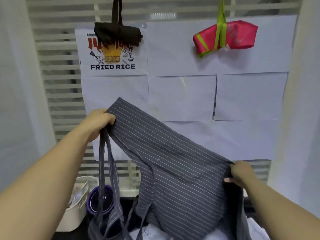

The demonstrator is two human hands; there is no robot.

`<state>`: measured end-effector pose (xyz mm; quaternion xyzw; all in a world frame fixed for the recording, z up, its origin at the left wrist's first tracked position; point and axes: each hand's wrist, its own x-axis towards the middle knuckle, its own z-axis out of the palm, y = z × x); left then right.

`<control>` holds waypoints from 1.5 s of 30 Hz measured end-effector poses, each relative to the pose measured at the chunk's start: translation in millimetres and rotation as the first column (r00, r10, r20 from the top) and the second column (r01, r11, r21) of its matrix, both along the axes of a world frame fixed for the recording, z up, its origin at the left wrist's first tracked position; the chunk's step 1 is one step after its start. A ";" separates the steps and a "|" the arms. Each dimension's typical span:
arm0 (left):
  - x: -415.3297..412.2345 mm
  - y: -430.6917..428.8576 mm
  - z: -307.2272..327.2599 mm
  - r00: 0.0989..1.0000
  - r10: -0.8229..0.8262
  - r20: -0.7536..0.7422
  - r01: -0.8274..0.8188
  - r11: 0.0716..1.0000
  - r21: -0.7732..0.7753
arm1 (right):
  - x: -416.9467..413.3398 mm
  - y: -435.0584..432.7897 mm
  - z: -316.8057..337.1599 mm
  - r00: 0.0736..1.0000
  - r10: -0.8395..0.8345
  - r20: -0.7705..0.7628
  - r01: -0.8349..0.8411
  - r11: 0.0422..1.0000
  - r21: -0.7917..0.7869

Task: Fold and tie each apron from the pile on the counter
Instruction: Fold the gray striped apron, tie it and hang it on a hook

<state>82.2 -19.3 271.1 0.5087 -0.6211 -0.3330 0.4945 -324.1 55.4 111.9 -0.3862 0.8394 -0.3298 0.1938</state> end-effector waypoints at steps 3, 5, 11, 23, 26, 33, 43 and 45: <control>-6.4 5.4 -3.9 0.991 -0.099 -0.089 0.108 0.988 0.106 | 12.8 5.9 2.2 0.761 -0.017 0.648 0.228 0.943 -0.243; -5.9 5.8 -7.1 0.995 -0.087 -0.050 0.091 0.992 0.085 | 16.3 9.3 3.8 0.756 -0.042 0.653 0.338 0.880 -0.335; -1.5 8.4 -32.9 0.728 0.659 0.188 -0.579 0.738 -0.346 | 27.6 32.9 18.8 0.953 -0.275 -0.126 0.048 0.549 -0.835; 15.9 21.5 -16.4 0.474 0.764 -0.437 -0.877 0.451 -0.165 | 67.7 45.1 118.8 0.768 -0.561 -0.311 -0.318 0.087 -0.944; 17.7 18.1 -41.2 0.522 0.773 -0.360 -0.851 0.501 -0.156 | 68.9 27.7 86.2 0.786 -0.490 -0.378 -0.227 0.340 -0.913; 29.1 -5.6 -169.2 0.804 0.587 -0.097 -0.569 0.806 0.163 | 42.7 0.2 -54.9 0.881 0.049 -0.471 -0.239 0.905 -0.352; 39.4 -58.2 -244.5 0.612 0.470 -0.636 -0.148 0.858 0.491 | 37.7 -48.7 -105.7 0.898 0.218 -0.382 -0.322 0.918 -0.232; 43.3 -64.4 -257.9 0.570 0.501 -0.652 -0.213 0.856 0.472 | 41.2 -49.4 -119.0 0.873 0.162 -0.460 -0.303 0.919 -0.251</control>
